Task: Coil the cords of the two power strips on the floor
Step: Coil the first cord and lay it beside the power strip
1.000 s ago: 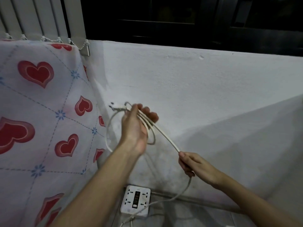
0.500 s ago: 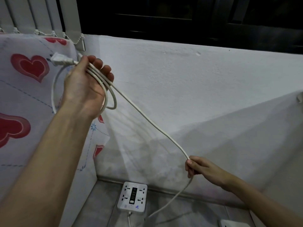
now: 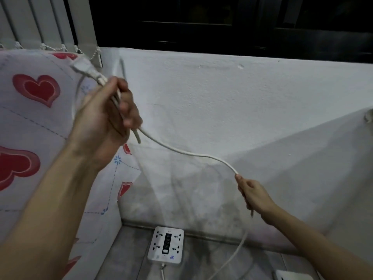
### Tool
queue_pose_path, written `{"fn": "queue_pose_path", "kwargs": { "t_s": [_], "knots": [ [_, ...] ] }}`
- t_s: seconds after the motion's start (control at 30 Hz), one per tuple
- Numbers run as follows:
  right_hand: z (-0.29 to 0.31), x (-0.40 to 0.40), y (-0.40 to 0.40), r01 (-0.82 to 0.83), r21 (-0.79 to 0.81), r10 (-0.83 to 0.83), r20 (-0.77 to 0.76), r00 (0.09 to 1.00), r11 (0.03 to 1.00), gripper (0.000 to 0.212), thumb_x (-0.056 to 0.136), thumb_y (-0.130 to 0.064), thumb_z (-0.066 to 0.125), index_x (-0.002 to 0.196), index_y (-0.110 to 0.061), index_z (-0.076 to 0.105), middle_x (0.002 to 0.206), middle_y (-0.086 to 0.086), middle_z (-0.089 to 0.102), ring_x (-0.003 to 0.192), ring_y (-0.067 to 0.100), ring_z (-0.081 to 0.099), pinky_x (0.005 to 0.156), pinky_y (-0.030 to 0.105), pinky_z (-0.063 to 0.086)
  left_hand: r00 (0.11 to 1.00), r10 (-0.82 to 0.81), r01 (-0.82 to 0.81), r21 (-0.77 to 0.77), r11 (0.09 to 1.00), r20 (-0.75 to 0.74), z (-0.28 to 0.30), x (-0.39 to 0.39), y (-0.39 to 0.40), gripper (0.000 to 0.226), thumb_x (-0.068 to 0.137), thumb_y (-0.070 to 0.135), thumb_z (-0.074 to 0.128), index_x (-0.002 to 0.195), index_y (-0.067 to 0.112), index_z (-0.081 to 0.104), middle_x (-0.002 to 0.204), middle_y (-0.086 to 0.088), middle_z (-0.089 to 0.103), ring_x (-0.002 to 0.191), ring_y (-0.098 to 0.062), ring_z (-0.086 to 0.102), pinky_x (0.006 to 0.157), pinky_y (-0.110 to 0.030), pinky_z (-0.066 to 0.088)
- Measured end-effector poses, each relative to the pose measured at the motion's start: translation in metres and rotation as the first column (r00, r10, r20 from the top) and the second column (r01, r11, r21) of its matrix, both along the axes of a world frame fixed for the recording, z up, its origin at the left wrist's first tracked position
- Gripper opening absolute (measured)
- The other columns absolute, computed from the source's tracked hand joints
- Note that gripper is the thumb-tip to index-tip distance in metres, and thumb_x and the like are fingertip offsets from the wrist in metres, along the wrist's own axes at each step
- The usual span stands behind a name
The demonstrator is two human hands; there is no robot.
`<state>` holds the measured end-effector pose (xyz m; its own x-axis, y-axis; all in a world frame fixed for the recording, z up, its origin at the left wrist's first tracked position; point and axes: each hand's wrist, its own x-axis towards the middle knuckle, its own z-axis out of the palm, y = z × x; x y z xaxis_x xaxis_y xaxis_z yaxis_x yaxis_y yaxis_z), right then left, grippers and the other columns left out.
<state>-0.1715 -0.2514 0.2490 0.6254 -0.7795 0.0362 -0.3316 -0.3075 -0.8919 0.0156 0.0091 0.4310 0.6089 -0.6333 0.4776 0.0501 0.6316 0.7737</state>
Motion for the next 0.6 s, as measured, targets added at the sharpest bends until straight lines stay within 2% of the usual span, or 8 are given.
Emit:
{"fn": "queue_pose_path", "kwargs": {
  "t_s": [0.1, 0.17, 0.23, 0.3, 0.33, 0.4, 0.5, 0.6],
  "knots": [
    [0.007, 0.005, -0.008, 0.150, -0.009, -0.149, 0.073, 0.986, 0.989, 0.048, 0.094, -0.050, 0.042, 0.060, -0.016, 0.040, 0.052, -0.002, 0.031, 0.045, 0.014, 0.028, 0.045, 0.028, 0.025, 0.980, -0.082, 0.046, 0.192, 0.980, 0.183, -0.012, -0.022, 0.005, 0.029, 0.098, 0.025, 0.036, 0.077, 0.014, 0.052, 0.047, 0.002, 0.047, 0.036, -0.015, 0.042, 0.041, -0.023, 0.040],
    [0.012, 0.010, -0.007, 0.192, -0.009, -0.190, 0.128, 0.973, 0.981, 0.049, 0.095, -0.050, 0.040, 0.059, -0.016, 0.040, 0.051, -0.002, 0.031, 0.047, 0.015, 0.028, 0.052, 0.032, 0.025, 0.940, -0.159, 0.035, 0.378, 0.925, 0.302, -0.029, -0.042, 0.002, 0.025, 0.095, 0.022, 0.040, 0.081, 0.006, 0.053, 0.052, -0.009, 0.057, 0.041, -0.023, 0.051, 0.043, -0.028, 0.046],
    [0.020, 0.018, 0.001, 0.177, -0.026, -0.169, 0.197, 0.966, 0.984, 0.050, 0.097, -0.047, 0.036, 0.056, -0.018, 0.038, 0.046, -0.007, 0.032, 0.044, 0.012, 0.028, 0.051, 0.030, 0.024, 0.911, -0.273, 0.063, 0.550, 0.833, 0.309, -0.054, -0.067, -0.012, 0.024, 0.098, 0.017, 0.038, 0.087, 0.001, 0.051, 0.068, -0.019, 0.069, 0.054, -0.029, 0.062, 0.052, -0.033, 0.051],
    [0.028, 0.026, 0.016, 0.129, -0.153, -0.095, 0.214, 0.972, 0.980, 0.051, 0.100, -0.042, 0.033, 0.054, -0.020, 0.037, 0.043, -0.010, 0.033, 0.040, 0.006, 0.030, 0.047, 0.026, 0.025, 0.926, -0.293, 0.089, 0.617, 0.782, 0.237, -0.084, -0.091, -0.034, 0.025, 0.102, 0.017, 0.032, 0.088, 0.003, 0.049, 0.084, -0.022, 0.072, 0.069, -0.032, 0.068, 0.061, -0.033, 0.054],
    [0.030, 0.030, 0.025, 0.096, -0.224, -0.050, 0.204, 0.978, 0.970, 0.050, 0.100, -0.039, 0.033, 0.054, -0.020, 0.038, 0.044, -0.008, 0.036, 0.040, 0.004, 0.032, 0.047, 0.023, 0.027, 0.947, -0.248, 0.076, 0.610, 0.789, 0.203, -0.099, -0.100, -0.046, 0.025, 0.103, 0.016, 0.032, 0.088, 0.005, 0.048, 0.088, -0.022, 0.072, 0.075, -0.033, 0.070, 0.065, -0.032, 0.055],
    [0.034, 0.035, 0.041, 0.027, -0.313, 0.032, 0.181, 0.983, 0.949, 0.047, 0.100, -0.034, 0.035, 0.056, -0.021, 0.041, 0.049, -0.005, 0.042, 0.043, 0.005, 0.037, 0.047, 0.021, 0.029, 0.992, -0.056, -0.014, 0.548, 0.836, 0.110, -0.127, -0.113, -0.069, 0.026, 0.103, 0.016, 0.033, 0.087, 0.005, 0.051, 0.087, -0.019, 0.073, 0.081, -0.032, 0.073, 0.071, -0.033, 0.057],
    [0.038, 0.034, 0.053, -0.077, -0.446, 0.125, 0.079, 0.989, 0.892, 0.044, 0.100, -0.035, 0.033, 0.060, -0.022, 0.045, 0.055, -0.002, 0.050, 0.050, 0.009, 0.044, 0.055, 0.027, 0.035, 0.968, 0.243, -0.190, 0.467, 0.864, -0.057, -0.151, -0.115, -0.085, 0.027, 0.102, 0.018, 0.037, 0.091, 0.006, 0.059, 0.091, -0.011, 0.075, 0.086, -0.020, 0.074, 0.082, -0.031, 0.058],
    [0.036, 0.031, 0.060, -0.244, -0.579, 0.233, -0.094, 0.968, 0.778, 0.043, 0.100, -0.040, 0.029, 0.073, -0.019, 0.054, 0.067, -0.002, 0.063, 0.063, 0.013, 0.059, 0.064, 0.031, 0.045, 0.941, 0.294, -0.191, 0.455, 0.869, -0.166, -0.156, -0.105, -0.089, 0.027, 0.102, 0.017, 0.040, 0.094, 0.006, 0.063, 0.094, -0.011, 0.074, 0.088, -0.017, 0.073, 0.086, -0.031, 0.056]
  ]
}}
